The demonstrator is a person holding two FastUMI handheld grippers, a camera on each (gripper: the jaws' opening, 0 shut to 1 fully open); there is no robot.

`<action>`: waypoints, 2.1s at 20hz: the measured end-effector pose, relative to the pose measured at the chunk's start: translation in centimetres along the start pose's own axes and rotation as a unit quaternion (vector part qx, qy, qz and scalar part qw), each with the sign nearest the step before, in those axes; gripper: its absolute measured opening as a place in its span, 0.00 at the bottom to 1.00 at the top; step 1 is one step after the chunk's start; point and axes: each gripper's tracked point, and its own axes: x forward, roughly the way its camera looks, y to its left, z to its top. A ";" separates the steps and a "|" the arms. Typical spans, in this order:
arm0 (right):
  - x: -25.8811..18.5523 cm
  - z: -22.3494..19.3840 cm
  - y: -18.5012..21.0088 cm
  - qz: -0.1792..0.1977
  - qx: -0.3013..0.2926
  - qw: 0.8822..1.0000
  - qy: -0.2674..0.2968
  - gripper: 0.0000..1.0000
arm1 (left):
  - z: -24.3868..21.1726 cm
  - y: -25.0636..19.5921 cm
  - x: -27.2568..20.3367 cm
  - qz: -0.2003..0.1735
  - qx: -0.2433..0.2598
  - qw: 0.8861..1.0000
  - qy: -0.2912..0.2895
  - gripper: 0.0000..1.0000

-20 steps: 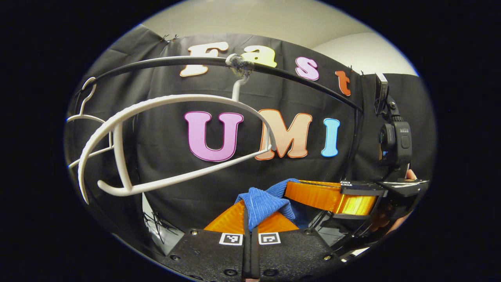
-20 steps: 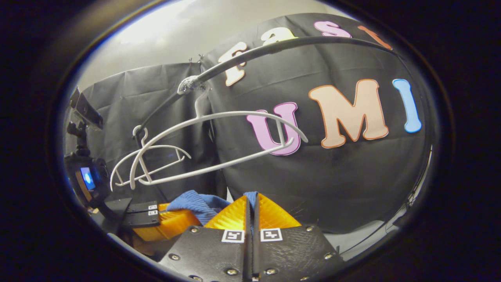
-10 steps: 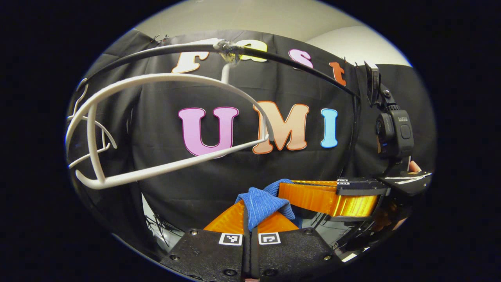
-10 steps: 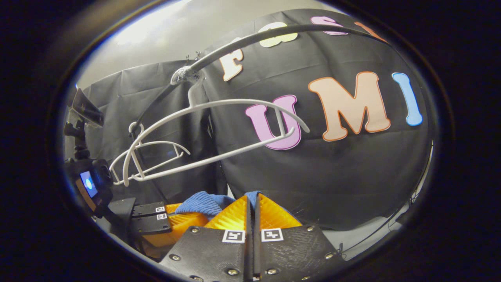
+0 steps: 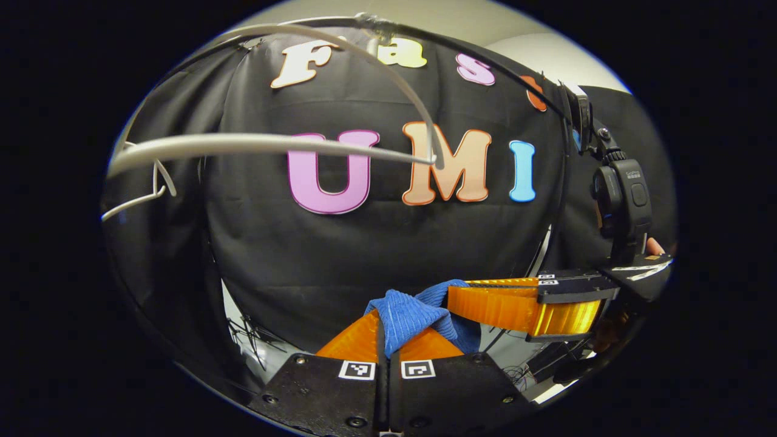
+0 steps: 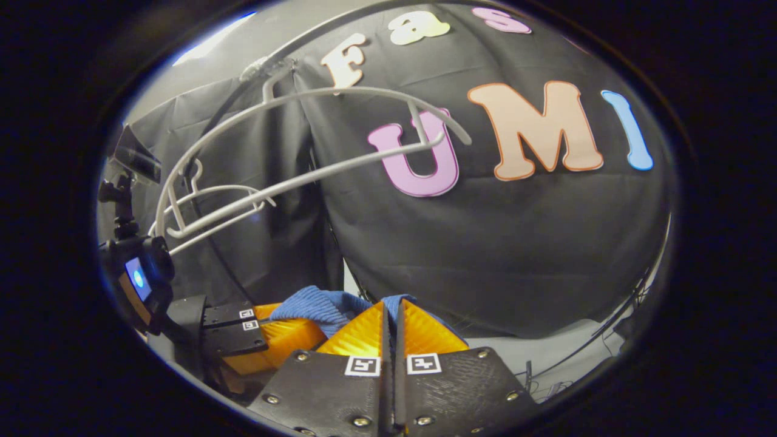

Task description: Grasp the clothes on the hanger with both hands and then place them into the laundry hamper below.

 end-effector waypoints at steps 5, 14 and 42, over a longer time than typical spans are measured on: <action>1.6 -3.8 -0.8 -0.009 -0.004 0.999 0.043 0.02 | -3.0 0.1 1.1 -0.002 0.012 0.999 0.032 0.02; 2.6 -8.4 -2.7 -0.028 -0.022 0.995 0.091 0.06 | -9.0 1.7 1.2 0.008 -0.010 0.994 0.110 0.04; -13.4 8.0 -0.3 -0.111 -0.095 0.976 -0.161 1.00 | 6.3 0.1 -13.5 0.086 0.014 0.995 -0.050 1.00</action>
